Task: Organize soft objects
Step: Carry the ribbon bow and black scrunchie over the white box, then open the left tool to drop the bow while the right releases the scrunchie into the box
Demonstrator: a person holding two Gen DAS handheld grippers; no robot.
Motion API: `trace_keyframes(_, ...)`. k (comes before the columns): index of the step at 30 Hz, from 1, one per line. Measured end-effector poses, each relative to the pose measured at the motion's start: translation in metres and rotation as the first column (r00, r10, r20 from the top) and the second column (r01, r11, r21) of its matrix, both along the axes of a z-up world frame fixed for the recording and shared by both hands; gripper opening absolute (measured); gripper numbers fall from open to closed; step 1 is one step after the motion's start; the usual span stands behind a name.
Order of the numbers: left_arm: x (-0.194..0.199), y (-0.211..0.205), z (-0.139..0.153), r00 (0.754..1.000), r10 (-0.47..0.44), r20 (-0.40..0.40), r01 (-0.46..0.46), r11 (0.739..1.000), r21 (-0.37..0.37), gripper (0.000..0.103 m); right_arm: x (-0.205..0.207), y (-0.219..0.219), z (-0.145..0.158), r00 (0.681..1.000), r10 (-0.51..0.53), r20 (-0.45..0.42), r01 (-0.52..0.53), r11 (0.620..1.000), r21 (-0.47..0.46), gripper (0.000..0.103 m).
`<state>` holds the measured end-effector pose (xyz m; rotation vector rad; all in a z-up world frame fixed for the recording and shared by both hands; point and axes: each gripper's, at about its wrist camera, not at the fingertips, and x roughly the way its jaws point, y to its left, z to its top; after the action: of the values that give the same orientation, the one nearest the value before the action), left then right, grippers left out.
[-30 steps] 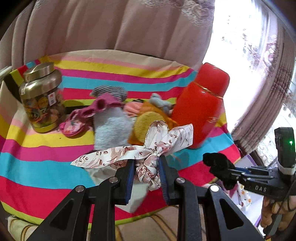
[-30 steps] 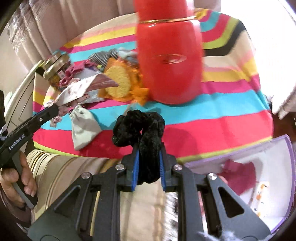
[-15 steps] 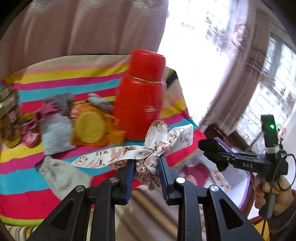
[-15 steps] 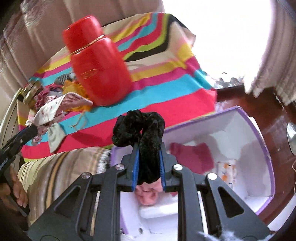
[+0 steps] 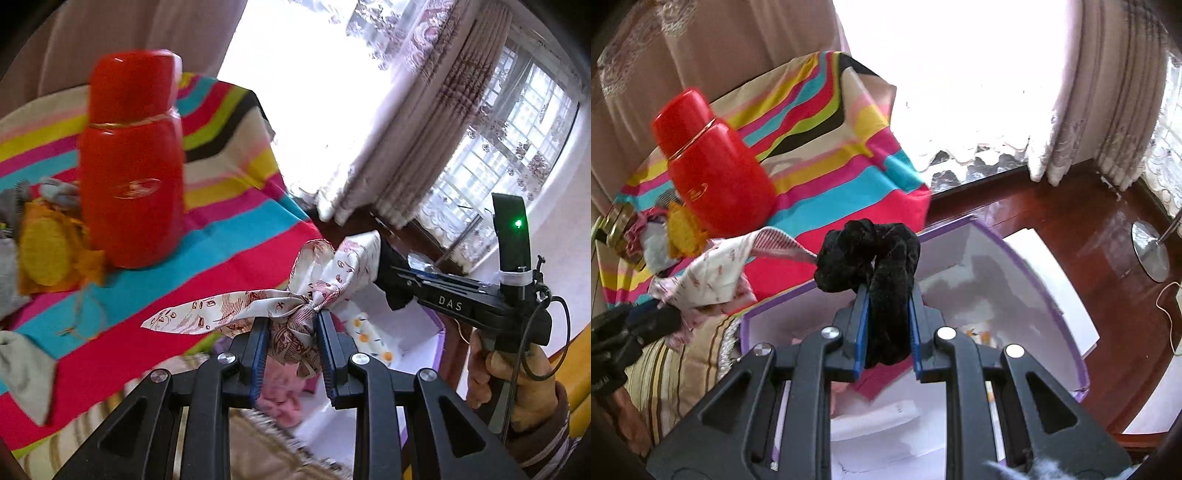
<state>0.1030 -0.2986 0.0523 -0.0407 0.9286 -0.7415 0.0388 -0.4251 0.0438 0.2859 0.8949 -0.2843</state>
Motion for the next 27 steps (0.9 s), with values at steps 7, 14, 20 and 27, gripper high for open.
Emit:
trace_keyframes(7,0.019,-0.03,-0.023,0.996,-0.012,-0.092,0.016,0.999,0.044,0.038,0.004,-0.023,-0.004,0.999,-0.049,-0.001,0.049,0.999,0.016,0.025)
trace_keyframes(14,0.03,-0.021,-0.034,0.989,0.048,-0.138,-0.042,0.998,0.048,0.047,0.009,-0.033,-0.011,0.998,-0.067,-0.008,0.067,0.997,0.021,0.025)
trace_keyframes(20,0.03,-0.017,-0.033,0.986,0.061,-0.152,-0.058,0.998,0.026,0.048,0.014,-0.036,-0.013,0.996,-0.083,-0.023,0.083,0.996,0.017,0.043)
trace_keyframes(27,0.028,-0.004,-0.03,0.987,0.068,-0.148,-0.067,0.998,0.008,0.048,0.013,-0.034,-0.009,0.995,-0.098,-0.021,0.098,0.995,0.014,0.055)
